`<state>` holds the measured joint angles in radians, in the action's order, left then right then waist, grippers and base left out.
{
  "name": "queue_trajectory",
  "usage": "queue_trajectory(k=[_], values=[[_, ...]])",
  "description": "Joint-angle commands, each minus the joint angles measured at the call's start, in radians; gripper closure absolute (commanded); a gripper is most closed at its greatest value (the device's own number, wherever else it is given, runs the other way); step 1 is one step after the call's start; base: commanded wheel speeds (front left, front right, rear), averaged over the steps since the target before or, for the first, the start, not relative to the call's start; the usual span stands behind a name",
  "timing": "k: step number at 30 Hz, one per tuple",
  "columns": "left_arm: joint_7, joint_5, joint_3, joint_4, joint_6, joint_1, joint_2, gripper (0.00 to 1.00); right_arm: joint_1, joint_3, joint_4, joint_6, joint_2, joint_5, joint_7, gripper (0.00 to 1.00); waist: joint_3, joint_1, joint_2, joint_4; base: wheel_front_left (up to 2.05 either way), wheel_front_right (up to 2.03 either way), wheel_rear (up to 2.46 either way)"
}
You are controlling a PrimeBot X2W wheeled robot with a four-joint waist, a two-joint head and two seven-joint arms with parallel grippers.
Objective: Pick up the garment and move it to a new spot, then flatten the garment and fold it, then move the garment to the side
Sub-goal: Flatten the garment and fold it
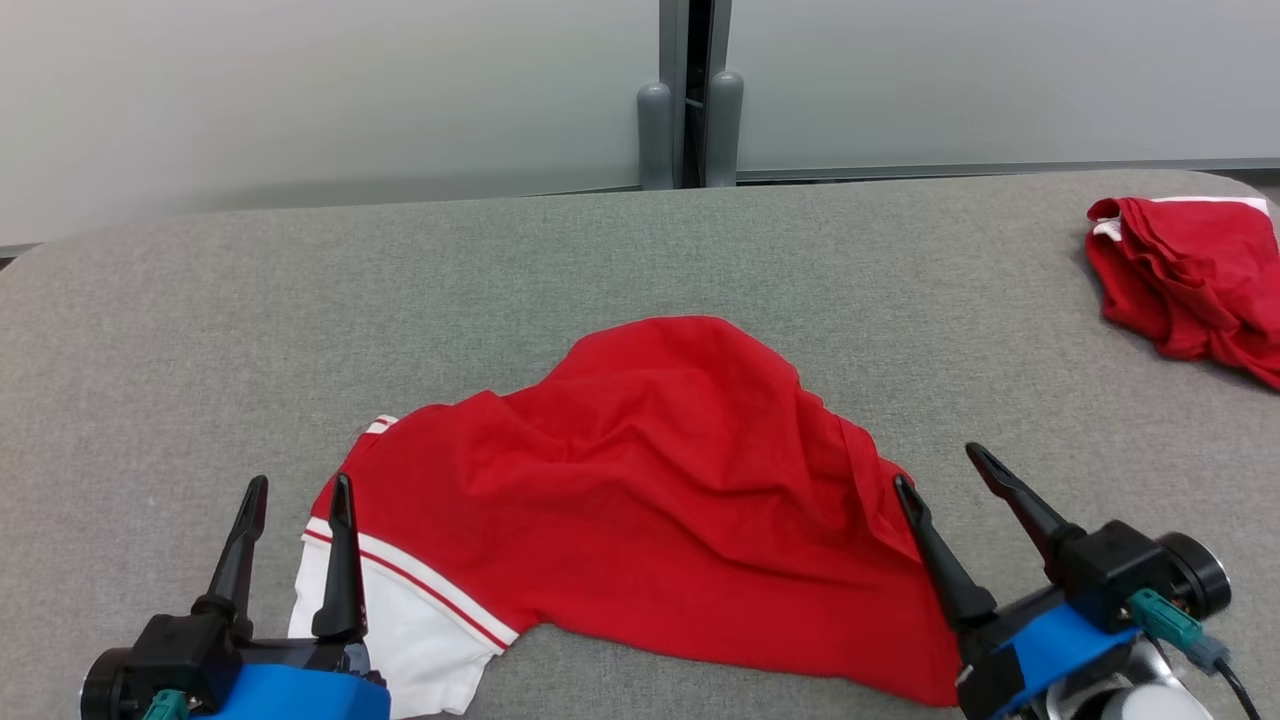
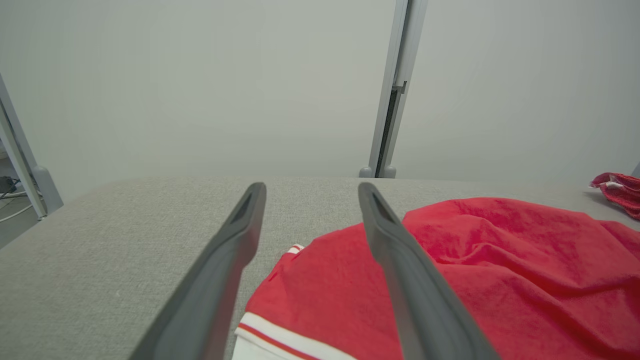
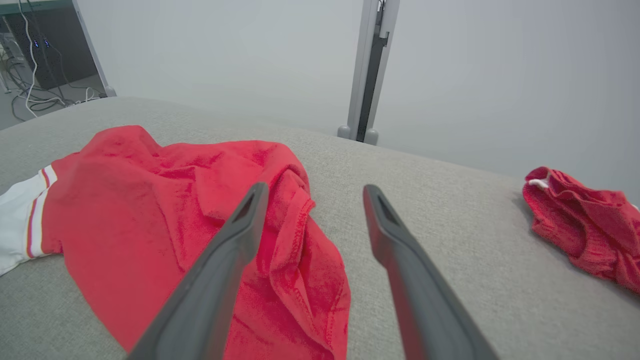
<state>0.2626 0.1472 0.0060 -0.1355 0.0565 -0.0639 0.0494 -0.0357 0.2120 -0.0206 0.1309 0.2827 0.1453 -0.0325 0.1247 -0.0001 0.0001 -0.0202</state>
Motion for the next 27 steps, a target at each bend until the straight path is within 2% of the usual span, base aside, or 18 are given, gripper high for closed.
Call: queue_trajectory(k=[1, 10, 21, 22, 23, 24, 27], values=[[0.003, -0.003, 0.0, 0.001, 0.0, -0.002, 0.003, 0.0, -0.029, 0.017, 0.012, 0.0, 0.006, -0.004, 0.007, 0.0, 0.002, 0.0001, -0.0001, 0.006, 0.0, 0.0, 0.0], [0.003, 0.006, -0.014, 0.009, -0.004, -0.021, 0.003, 0.0, -0.217, 0.091, 0.183, 0.0, 0.016, -0.014, 0.033, 0.0, 0.033, 0.0001, -0.0001, 0.052, 0.0, 0.0, 0.0], [0.003, 0.018, -0.026, 0.009, -0.012, -0.045, 0.003, 0.0, -0.308, 0.133, 0.477, 0.0, 0.031, 0.024, 0.031, 0.0, 0.072, 0.0001, -0.0001, 0.089, 0.0, 0.0, 0.0], [0.003, 0.017, -0.027, 0.01, -0.013, -0.047, 0.003, 0.0, -0.315, 0.137, 0.502, 0.0, 0.031, 0.034, 0.032, 0.22, 0.075, 0.0001, -0.0001, 0.091, 0.0, 0.0, 0.0], [0.003, 0.016, -0.028, 0.01, -0.013, -0.05, 0.003, 0.0, -0.324, 0.141, 0.525, 0.0, 0.029, 0.042, 0.033, 0.7, 0.077, 0.0001, -0.0001, 0.092, 0.0, 0.0, 0.0], [0.003, 0.016, -0.028, 0.01, -0.013, -0.051, 0.003, 0.0, -0.336, 0.147, 0.544, 0.0, 0.029, 0.046, 0.031, 1.0, 0.079, 0.0001, -0.0001, 0.093, 0.0, 0.0, 0.0], [0.003, 0.018, -0.031, 0.008, -0.015, -0.058, 0.003, 0.0, -0.382, 0.155, 0.596, 0.0, 0.033, 0.063, 0.009, 1.0, 0.084, 0.0001, -0.0001, 0.096, 0.0, 0.0, 0.0]])
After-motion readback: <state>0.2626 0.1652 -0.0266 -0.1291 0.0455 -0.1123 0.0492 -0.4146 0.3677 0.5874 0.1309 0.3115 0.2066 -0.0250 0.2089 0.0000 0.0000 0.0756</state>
